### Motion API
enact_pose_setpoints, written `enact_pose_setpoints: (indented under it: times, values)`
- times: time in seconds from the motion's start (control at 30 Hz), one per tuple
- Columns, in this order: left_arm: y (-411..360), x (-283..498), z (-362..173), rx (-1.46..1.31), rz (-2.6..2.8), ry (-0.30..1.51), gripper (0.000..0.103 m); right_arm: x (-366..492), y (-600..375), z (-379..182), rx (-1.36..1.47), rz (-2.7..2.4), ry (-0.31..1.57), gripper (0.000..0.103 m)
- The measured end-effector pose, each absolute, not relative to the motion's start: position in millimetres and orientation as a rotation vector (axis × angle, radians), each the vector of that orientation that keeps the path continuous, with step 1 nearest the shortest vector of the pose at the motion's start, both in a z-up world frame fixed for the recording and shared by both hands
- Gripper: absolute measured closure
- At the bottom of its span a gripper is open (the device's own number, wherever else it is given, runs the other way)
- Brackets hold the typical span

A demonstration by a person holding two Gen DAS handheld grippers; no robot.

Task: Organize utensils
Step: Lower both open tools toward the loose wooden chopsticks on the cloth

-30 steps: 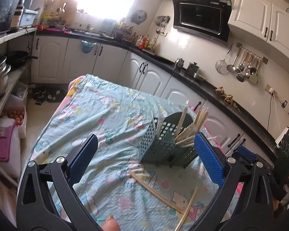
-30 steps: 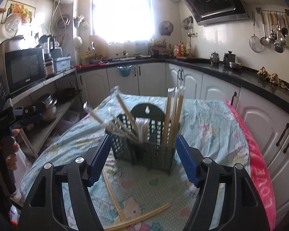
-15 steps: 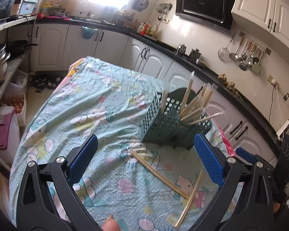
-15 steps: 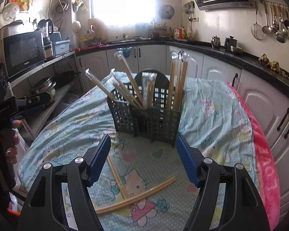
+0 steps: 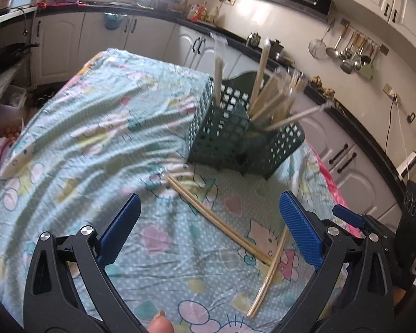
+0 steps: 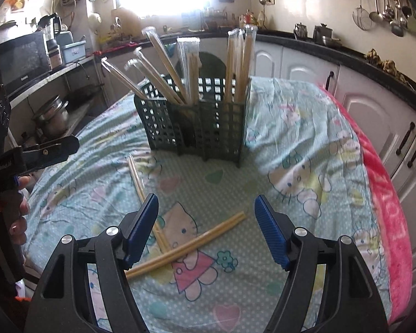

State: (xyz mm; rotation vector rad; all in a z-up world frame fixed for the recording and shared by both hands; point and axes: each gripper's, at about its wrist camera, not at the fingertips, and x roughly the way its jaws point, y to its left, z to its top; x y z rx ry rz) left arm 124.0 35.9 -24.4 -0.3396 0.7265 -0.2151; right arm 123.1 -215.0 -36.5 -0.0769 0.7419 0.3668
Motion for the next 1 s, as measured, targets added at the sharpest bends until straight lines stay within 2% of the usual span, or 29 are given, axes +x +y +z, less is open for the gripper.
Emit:
enact_pose_setpoints:
  times: [0.27, 0.5, 0.83, 1.0]
  values:
    - [26, 135, -49, -0.327, -0.229, 0.792, 0.011, 136, -220, -62, -0.042, 0.357, 0.834, 0.035]
    - [33, 154, -70, -0.385, -0.236, 0.857, 0.011, 151, -223, -83, 0.011, 0.347, 0.924, 0.045]
    - [52, 196, -92, -0.533, -0.225, 0.95, 0.038, 178, -225, -104, 0.1, 0.316, 1.009, 0.054]
    - [51, 211, -96, -0.524, -0.21, 0.968, 0.041, 192, -229, -106, 0.159, 0.299, 1.027, 0.062]
